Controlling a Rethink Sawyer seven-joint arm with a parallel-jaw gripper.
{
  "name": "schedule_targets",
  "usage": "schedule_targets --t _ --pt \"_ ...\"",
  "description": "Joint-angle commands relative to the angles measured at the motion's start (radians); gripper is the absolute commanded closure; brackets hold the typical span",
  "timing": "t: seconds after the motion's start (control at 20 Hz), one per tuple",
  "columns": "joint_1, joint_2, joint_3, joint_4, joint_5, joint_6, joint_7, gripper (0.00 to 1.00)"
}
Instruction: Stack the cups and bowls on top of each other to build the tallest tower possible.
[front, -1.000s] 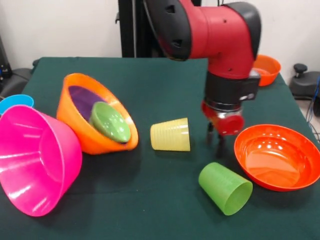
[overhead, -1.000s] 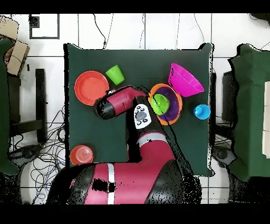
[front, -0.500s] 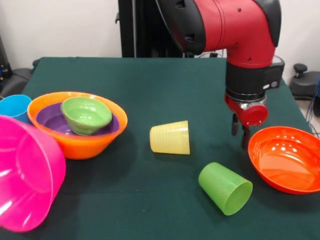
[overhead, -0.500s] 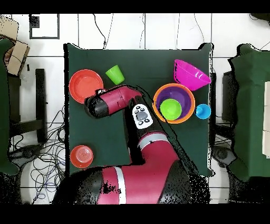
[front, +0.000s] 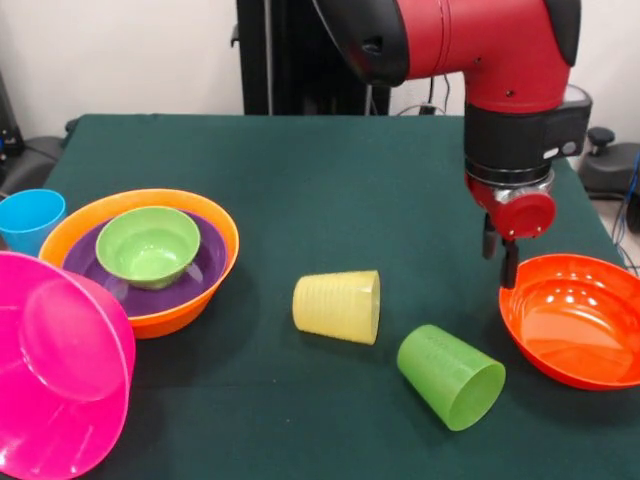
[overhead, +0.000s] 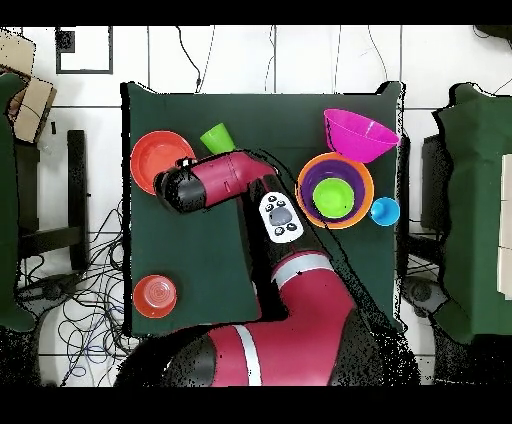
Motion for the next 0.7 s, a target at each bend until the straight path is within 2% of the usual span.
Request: schedule_targets --t 0.05,0.3,0.7 --pt "-0.028 -0.029 0.102 -0.005 0.033 0.16 -0.314 0.0" --pt "-0.043 -0.04 0.124 -0.003 0.037 0.176 -0.324 0.0" --pt "-0.039 -0.013 0.138 -0.053 0.032 0.207 -0.317 0.0"
